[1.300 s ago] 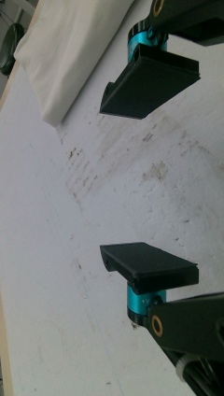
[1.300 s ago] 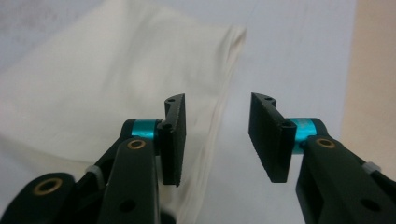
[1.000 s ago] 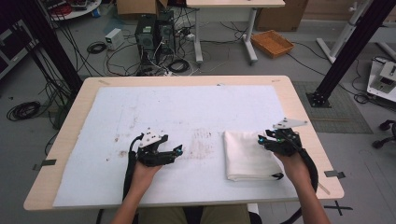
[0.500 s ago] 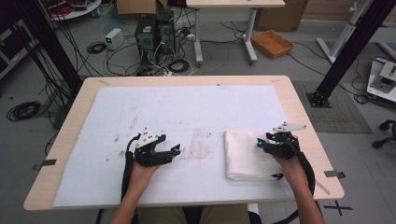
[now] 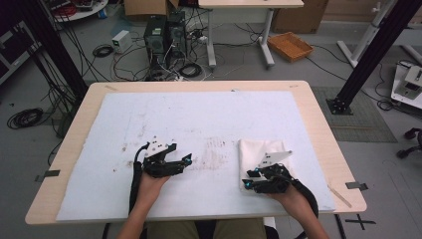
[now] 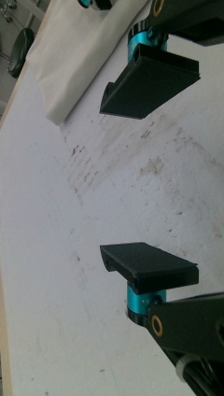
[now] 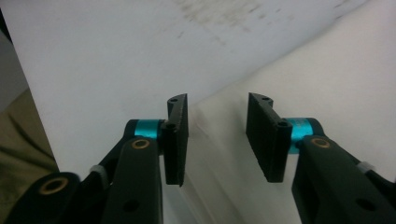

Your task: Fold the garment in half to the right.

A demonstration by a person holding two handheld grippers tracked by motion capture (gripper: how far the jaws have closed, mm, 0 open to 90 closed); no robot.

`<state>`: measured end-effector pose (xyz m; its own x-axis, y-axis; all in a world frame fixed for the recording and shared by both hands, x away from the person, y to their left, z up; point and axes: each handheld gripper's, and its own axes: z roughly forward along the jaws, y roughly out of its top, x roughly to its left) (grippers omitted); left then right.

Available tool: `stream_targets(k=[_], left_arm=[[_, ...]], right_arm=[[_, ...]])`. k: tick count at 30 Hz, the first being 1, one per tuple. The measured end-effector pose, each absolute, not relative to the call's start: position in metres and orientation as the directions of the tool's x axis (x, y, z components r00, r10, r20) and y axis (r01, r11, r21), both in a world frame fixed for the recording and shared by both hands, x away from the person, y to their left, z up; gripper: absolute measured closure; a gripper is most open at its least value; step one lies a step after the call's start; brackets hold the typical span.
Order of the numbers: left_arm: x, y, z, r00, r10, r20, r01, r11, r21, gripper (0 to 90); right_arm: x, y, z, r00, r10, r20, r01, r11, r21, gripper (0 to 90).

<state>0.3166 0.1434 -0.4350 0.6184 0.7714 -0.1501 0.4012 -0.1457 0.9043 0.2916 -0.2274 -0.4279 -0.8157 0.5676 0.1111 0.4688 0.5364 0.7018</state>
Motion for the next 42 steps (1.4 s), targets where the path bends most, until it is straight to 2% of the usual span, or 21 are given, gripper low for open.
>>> stream_targets(k=[3, 6, 10, 14, 16, 18, 21, 23, 26, 28, 30, 42], left_arm=[[0.317, 0.143, -0.435, 0.619, 0.771, -0.151, 0.401, -0.145, 0.905, 27.2], [0.317, 0.144, -0.435, 0.620, 0.769, -0.156, 0.399, -0.137, 0.907, 27.3], [0.317, 0.147, -0.433, 0.626, 0.765, -0.152, 0.384, -0.133, 0.914, 27.2], [0.318, 0.150, -0.432, 0.629, 0.761, -0.159, 0.379, -0.122, 0.917, 26.0], [0.318, 0.151, -0.432, 0.628, 0.762, -0.161, 0.382, -0.121, 0.916, 26.0], [0.318, 0.152, -0.432, 0.628, 0.762, -0.160, 0.380, -0.121, 0.917, 26.1], [0.317, 0.155, -0.431, 0.626, 0.763, -0.162, 0.379, -0.116, 0.918, 26.0], [0.317, 0.156, -0.431, 0.626, 0.763, -0.164, 0.379, -0.114, 0.918, 26.0], [0.317, 0.159, -0.431, 0.631, 0.757, -0.171, 0.373, -0.103, 0.922, 26.0], [0.316, 0.161, -0.430, 0.634, 0.755, -0.169, 0.368, -0.102, 0.924, 25.5], [0.315, 0.163, -0.430, 0.639, 0.749, -0.173, 0.365, -0.098, 0.926, 24.3], [0.304, 0.166, -0.430, 0.662, 0.729, -0.171, 0.351, -0.100, 0.931, 24.3]], right_arm=[[0.292, -0.254, -0.418, -0.744, 0.662, 0.095, 0.485, 0.437, 0.758, 52.4], [0.293, -0.284, -0.413, -0.634, 0.773, 0.032, 0.489, 0.368, 0.790, 47.8], [0.295, -0.309, -0.414, -0.557, 0.830, 0.028, 0.519, 0.322, 0.792, 44.2], [0.296, -0.314, -0.420, -0.542, 0.840, 0.028, 0.537, 0.320, 0.780, 40.0], [0.298, -0.315, -0.423, -0.549, 0.835, 0.034, 0.550, 0.331, 0.767, 43.1], [0.298, -0.314, -0.429, -0.560, 0.828, 0.041, 0.593, 0.366, 0.717, 50.6], [0.297, -0.317, -0.433, -0.547, 0.836, 0.047, 0.626, 0.371, 0.686, 50.0], [0.294, -0.320, -0.427, -0.535, 0.844, 0.040, 0.615, 0.356, 0.703, 44.8], [0.289, -0.324, -0.418, -0.521, 0.853, 0.027, 0.552, 0.313, 0.773, 30.3], [0.288, -0.323, -0.414, -0.511, 0.860, 0.005, 0.520, 0.304, 0.798, 27.6], [0.289, -0.322, -0.413, -0.509, 0.860, -0.020, 0.500, 0.315, 0.807, 20.8], [0.287, -0.317, -0.404, -0.545, 0.838, -0.038, 0.431, 0.319, 0.844, 20.7]])
